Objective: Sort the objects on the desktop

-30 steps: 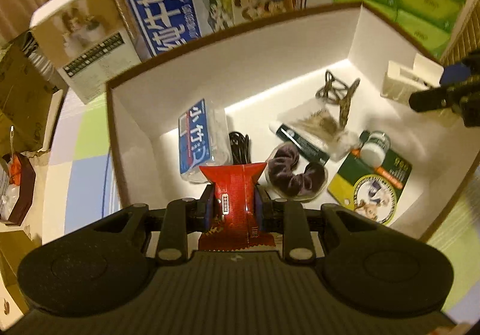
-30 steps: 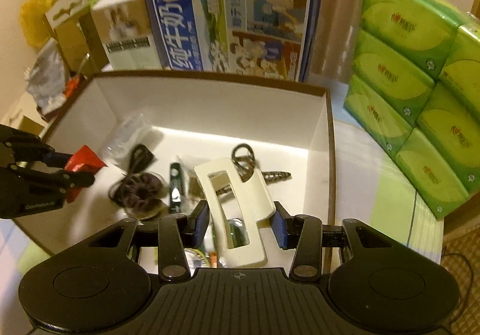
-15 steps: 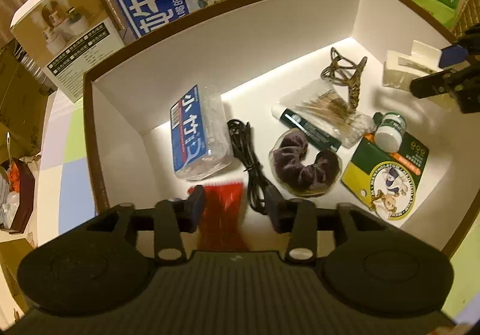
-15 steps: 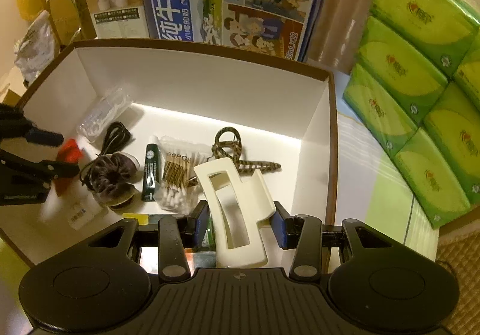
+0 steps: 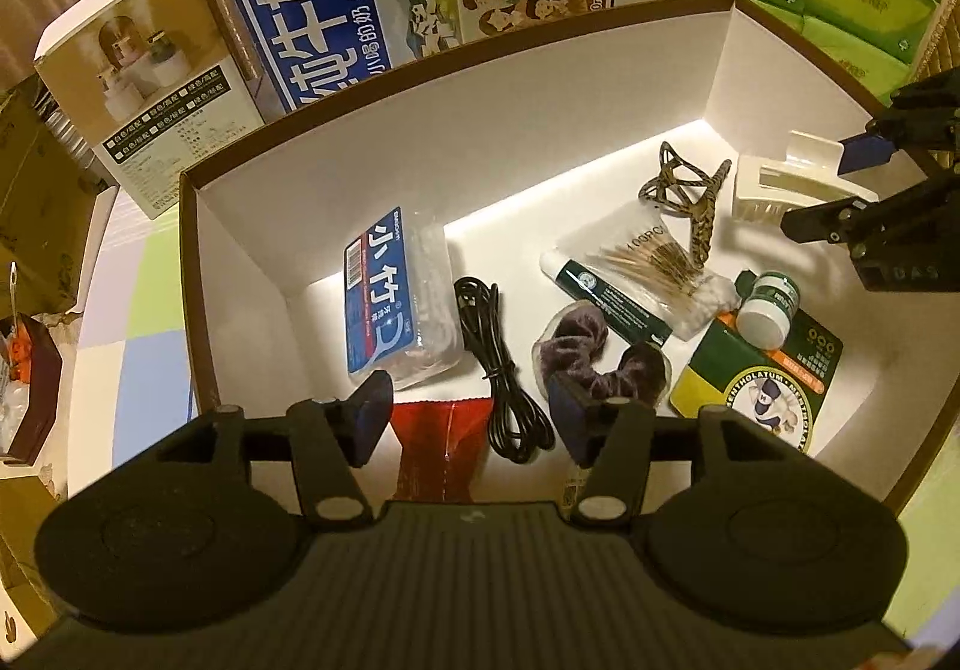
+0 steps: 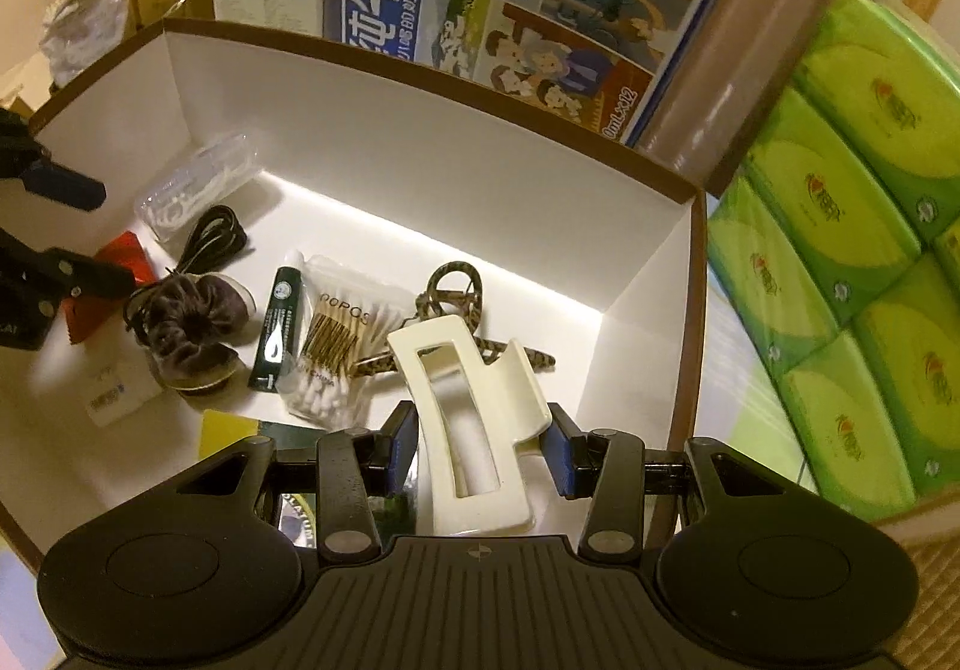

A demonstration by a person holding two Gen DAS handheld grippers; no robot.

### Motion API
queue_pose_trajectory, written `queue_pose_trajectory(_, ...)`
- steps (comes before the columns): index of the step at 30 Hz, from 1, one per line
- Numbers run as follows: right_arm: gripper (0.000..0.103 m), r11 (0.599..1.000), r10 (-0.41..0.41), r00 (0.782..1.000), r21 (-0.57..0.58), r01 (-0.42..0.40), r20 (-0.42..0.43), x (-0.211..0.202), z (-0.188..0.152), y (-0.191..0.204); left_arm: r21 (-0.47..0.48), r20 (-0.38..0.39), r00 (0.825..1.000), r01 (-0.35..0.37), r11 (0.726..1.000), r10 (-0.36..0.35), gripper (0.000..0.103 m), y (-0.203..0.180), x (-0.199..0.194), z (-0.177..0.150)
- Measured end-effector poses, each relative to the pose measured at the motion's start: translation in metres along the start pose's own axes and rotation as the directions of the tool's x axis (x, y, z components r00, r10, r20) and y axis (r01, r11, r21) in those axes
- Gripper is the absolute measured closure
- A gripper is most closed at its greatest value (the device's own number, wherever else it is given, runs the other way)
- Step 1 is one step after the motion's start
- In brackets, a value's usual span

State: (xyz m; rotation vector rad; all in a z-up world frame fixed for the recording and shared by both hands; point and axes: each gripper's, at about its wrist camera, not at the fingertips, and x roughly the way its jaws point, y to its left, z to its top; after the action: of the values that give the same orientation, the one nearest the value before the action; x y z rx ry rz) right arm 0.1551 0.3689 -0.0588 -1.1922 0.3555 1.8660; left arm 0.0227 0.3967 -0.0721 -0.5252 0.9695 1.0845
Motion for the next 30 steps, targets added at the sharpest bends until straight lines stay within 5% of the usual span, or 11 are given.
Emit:
queue_pose_trajectory(5, 0.058, 0.999, -0.012, 1.000, -0.050, 0.013, 0.015, 0.002, -0.002, 0.002, 0.002, 0.005, 1.000, -0.006, 1.000, 0.006, 0.046, -0.001, 0.000, 0.001)
queue_pose_trajectory(7, 0.036, 0.998, -0.023, 0.999, -0.062, 0.025, 0.034, 0.000, -0.003, 0.002, 0.002, 0.010, 1.000, -0.005, 1.000, 0.005, 0.042, -0.001, -0.001, 0.001)
queue_pose_trajectory(9, 0.027, 0.998, -0.001, 0.998, -0.066, 0.005, 0.056, -0.005, -0.006, 0.003, 0.002, 0.014, 1.000, -0.009, 1.000, 0.008, 0.035, -0.002, -0.003, 0.001)
queue_pose_trajectory(16, 0.011, 0.999, 0.043, 0.997, -0.025, -0.041, 0.069, -0.027, -0.017, 0.003, -0.018, 0.013, 1.000, -0.003, 1.000, 0.004, 0.028, -0.002, -0.010, -0.002)
queue_pose_trajectory(30, 0.002, 0.968, 0.148, 0.977, 0.179, -0.175, 0.151, -0.088, -0.047, 0.003, -0.081, 0.077, 0.997, -0.017, 0.997, 0.023, 0.011, -0.012, -0.059, -0.016)
